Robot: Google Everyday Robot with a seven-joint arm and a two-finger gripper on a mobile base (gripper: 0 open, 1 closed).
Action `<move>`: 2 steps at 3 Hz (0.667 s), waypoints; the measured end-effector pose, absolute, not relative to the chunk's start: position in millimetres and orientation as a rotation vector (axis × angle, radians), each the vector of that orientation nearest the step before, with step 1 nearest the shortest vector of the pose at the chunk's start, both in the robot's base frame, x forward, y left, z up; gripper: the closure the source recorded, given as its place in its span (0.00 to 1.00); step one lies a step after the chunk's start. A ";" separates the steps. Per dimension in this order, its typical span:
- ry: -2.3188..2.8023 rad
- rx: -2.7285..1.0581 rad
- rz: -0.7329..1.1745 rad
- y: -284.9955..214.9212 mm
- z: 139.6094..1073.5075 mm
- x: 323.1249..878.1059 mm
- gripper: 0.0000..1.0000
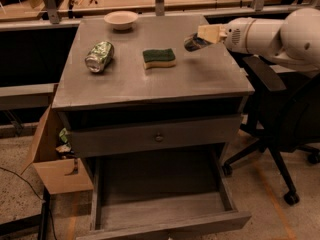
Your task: Place redbull can into middle drawer
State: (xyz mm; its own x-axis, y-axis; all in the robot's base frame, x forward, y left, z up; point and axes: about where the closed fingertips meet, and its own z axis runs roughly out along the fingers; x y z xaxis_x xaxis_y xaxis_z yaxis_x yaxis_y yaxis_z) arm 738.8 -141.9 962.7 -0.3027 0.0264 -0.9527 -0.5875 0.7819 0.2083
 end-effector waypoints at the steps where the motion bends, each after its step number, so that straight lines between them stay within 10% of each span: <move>1: 1.794 -0.388 0.775 -154.5 942.3 661.9 1.00; 2: 1.794 -0.389 0.774 -154.6 942.4 662.0 1.00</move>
Offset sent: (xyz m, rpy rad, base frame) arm -0.0601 0.0009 -0.0170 0.0746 0.0440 0.0507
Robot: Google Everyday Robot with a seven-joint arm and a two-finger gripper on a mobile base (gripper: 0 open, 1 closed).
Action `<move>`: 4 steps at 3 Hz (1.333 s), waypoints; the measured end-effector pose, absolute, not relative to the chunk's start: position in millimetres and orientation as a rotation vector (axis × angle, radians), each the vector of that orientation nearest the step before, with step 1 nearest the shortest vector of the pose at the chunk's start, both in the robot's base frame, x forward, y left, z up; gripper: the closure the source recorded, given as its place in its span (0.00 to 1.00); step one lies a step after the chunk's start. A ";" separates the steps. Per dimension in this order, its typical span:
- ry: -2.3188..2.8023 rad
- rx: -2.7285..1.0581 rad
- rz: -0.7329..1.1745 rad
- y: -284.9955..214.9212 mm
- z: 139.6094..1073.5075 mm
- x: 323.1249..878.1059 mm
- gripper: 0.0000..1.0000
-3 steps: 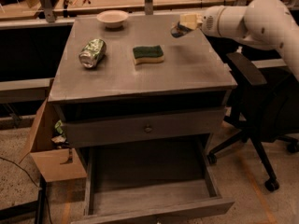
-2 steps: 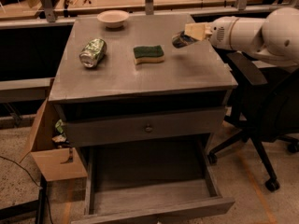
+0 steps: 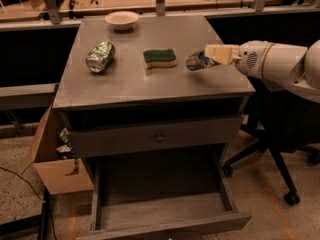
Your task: Place redbull can into middle drawer
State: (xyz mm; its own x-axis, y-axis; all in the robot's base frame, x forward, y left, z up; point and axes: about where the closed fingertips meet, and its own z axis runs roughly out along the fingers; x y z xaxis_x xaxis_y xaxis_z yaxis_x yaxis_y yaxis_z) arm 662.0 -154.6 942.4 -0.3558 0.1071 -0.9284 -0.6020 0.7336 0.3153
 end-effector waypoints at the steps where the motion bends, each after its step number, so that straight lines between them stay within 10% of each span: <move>1: 1.788 -0.401 0.803 -145.2 945.9 653.7 1.00; 4: 1.775 -0.255 1.061 -115.7 946.8 504.2 1.00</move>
Offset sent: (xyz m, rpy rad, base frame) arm -0.1058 0.0308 0.0061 0.2266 0.0470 0.0304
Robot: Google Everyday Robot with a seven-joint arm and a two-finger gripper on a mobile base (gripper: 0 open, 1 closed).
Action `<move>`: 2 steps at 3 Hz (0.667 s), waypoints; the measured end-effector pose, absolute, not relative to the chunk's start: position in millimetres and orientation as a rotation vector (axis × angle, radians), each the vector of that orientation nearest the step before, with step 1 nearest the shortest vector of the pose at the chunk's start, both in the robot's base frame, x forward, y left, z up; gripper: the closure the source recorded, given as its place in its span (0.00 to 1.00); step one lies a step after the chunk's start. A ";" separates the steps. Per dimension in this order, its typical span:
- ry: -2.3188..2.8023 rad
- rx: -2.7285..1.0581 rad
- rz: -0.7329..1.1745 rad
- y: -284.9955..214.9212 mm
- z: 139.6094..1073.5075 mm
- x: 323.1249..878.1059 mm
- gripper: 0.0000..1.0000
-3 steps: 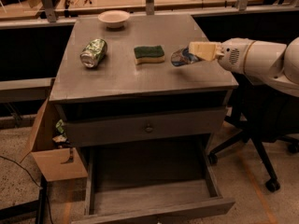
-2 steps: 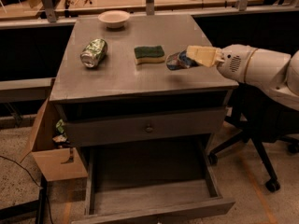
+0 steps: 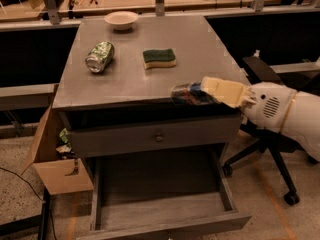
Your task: Place redbull can into middle drawer
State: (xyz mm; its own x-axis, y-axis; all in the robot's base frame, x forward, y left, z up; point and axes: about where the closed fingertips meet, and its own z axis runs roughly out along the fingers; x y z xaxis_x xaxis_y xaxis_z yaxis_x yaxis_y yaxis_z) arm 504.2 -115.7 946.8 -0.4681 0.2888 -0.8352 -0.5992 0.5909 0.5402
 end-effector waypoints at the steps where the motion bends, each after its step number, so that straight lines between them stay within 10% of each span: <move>1: 1.843 -0.202 1.138 -117.9 922.9 457.2 1.00; 2: 1.989 -0.138 1.084 -117.3 880.9 438.1 1.00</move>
Offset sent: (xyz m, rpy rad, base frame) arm -0.0831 -0.0129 -0.1240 -0.1328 0.3859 -0.1254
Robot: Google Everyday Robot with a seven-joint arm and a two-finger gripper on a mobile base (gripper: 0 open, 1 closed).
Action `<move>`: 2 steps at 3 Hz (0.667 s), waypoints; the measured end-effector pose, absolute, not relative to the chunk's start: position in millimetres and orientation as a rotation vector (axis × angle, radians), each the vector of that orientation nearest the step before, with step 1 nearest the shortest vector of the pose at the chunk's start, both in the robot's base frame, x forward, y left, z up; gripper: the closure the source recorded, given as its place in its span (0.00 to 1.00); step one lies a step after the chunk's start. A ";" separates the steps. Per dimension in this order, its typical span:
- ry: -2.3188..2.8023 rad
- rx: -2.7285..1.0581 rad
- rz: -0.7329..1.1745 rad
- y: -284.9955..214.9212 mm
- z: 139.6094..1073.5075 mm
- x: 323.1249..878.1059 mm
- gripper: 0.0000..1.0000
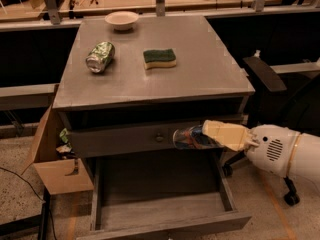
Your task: Place redbull can into middle drawer
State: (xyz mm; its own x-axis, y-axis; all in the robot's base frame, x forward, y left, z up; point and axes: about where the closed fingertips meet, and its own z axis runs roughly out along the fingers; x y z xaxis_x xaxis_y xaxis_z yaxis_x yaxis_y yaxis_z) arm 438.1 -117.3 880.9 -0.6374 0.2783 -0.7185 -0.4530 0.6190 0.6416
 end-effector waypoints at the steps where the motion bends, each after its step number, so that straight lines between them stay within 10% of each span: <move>1: 2.111 -0.100 0.984 -114.4 824.9 446.9 1.00; 2: 2.228 -0.143 0.880 -102.4 758.9 468.2 1.00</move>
Offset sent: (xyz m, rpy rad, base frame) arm 0.0469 0.0183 -0.1929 -0.3188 0.2222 -0.0279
